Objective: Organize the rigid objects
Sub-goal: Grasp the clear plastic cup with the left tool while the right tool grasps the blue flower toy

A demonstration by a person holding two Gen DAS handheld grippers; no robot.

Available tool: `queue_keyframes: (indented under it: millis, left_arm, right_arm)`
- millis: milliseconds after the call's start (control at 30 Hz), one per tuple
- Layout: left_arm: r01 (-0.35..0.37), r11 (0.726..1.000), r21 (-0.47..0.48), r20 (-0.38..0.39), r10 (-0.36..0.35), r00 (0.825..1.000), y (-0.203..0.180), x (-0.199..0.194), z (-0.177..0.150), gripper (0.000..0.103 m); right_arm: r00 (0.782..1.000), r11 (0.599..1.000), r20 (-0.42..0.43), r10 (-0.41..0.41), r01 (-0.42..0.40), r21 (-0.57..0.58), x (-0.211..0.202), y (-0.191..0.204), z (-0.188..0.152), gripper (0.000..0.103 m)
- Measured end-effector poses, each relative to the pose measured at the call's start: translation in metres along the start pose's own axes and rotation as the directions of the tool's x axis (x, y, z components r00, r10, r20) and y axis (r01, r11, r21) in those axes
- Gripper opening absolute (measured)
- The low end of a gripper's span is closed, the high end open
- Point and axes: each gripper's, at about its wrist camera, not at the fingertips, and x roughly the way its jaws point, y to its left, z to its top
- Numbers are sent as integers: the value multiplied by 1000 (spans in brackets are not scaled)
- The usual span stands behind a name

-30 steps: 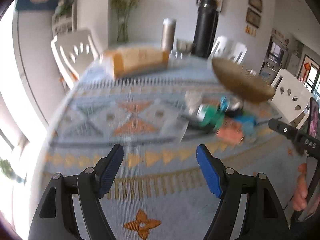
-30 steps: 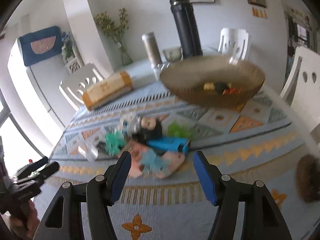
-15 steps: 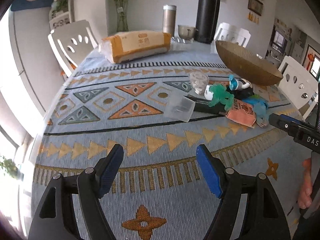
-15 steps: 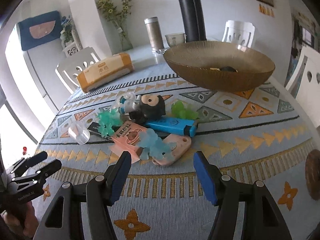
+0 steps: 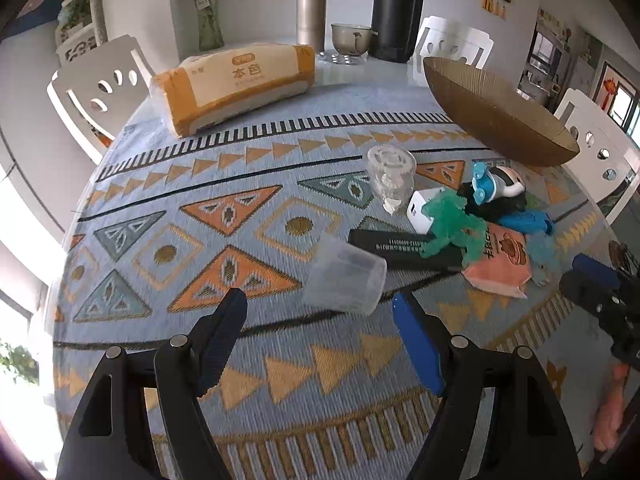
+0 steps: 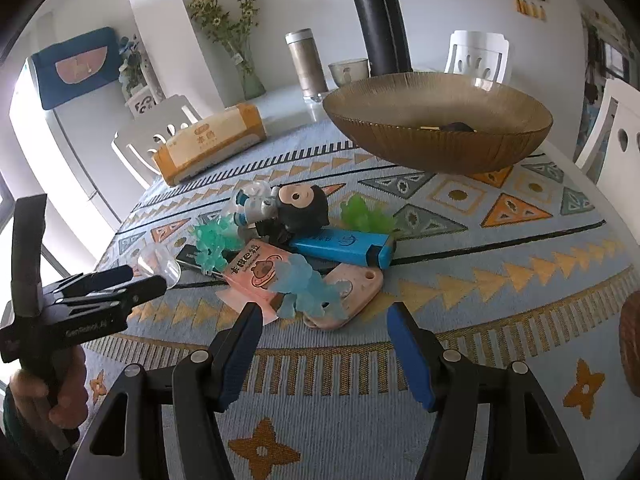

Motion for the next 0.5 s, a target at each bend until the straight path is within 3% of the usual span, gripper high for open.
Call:
queue_keyframes:
  millis: [300,400,433,500]
  left_arm:
    - [23,1000,-5,-8,-23,1000,-2,10,7,74]
    - [31,1000,-4,0,-31,1000,-2,10,8,73]
    - [31,1000,-1,3,-31,1000,-3,10,8,69]
    - [35,999,12,3,-35,999,-5,11,8,51]
  right_arm:
    - [997,996,-56,-48,44,-80,23,21,12,63]
    - [997,996,-60,-42,37,-77,28,21,12,53]
    - [997,996,-56,-45,40,-77,27,21,11,48]
    - [998,997,-51,-22,18,-73,25,21,10,46]
